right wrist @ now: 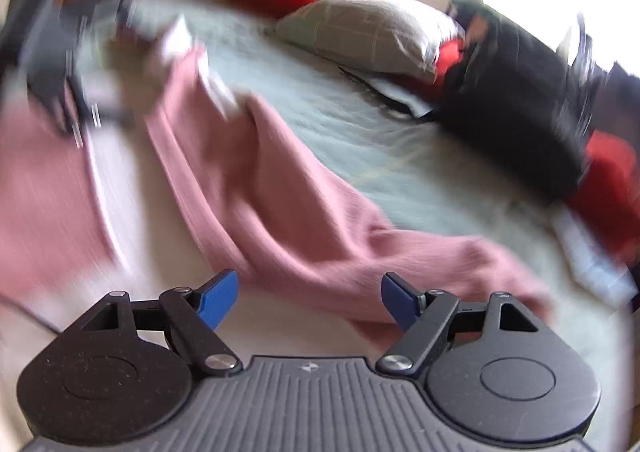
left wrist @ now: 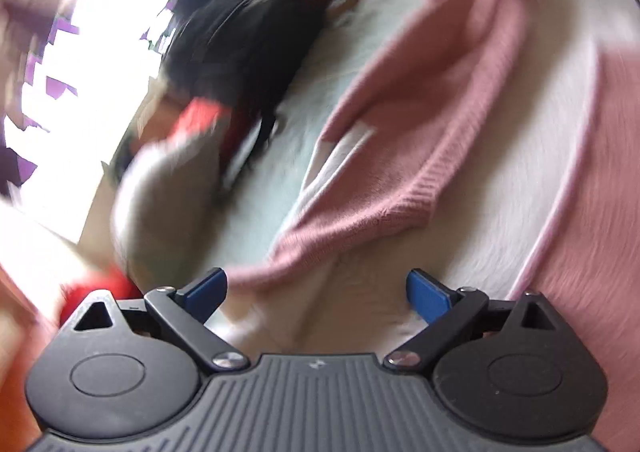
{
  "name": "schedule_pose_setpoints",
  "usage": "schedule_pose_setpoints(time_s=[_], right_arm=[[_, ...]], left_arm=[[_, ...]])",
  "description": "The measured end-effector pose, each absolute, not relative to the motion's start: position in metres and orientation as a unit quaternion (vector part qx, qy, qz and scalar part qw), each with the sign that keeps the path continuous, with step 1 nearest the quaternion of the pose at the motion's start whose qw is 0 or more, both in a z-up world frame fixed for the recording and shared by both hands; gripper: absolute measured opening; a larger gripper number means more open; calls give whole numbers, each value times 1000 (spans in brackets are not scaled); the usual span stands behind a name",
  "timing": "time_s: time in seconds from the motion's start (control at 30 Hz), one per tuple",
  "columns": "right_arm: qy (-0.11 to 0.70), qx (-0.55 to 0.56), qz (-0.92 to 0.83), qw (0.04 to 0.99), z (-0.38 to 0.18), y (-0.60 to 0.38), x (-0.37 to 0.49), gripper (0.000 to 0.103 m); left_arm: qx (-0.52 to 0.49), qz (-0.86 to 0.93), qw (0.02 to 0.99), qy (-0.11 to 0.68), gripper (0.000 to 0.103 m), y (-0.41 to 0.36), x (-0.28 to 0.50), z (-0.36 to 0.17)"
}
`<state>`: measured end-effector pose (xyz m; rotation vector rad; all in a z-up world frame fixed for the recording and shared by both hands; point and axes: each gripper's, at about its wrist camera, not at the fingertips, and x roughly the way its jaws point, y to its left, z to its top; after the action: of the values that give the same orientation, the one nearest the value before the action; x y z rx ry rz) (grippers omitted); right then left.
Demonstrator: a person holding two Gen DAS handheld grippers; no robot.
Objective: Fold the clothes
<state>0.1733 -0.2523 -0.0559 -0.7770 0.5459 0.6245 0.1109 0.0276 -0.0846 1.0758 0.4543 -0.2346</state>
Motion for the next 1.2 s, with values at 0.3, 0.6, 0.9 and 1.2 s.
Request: schedule_pose_setpoints(time_s=[0.3,0.6,0.9,1.2], right_arm=[[133,-566,291,760,-95,-206,157,73],[126,-595,274,745,-95,-215,173,71],[130,-605,277,735,-125,-206,160,24],[109,-623,272,725,-117,-208,160,54]], left_arm=[[653,-122,731,155,97,-8,132,-102],[745,-124,646,110,94,-4,137,-118],[751,-158,630,118,19,-5,123,-156],[746,-166,630,135,21,-10,135,-149]])
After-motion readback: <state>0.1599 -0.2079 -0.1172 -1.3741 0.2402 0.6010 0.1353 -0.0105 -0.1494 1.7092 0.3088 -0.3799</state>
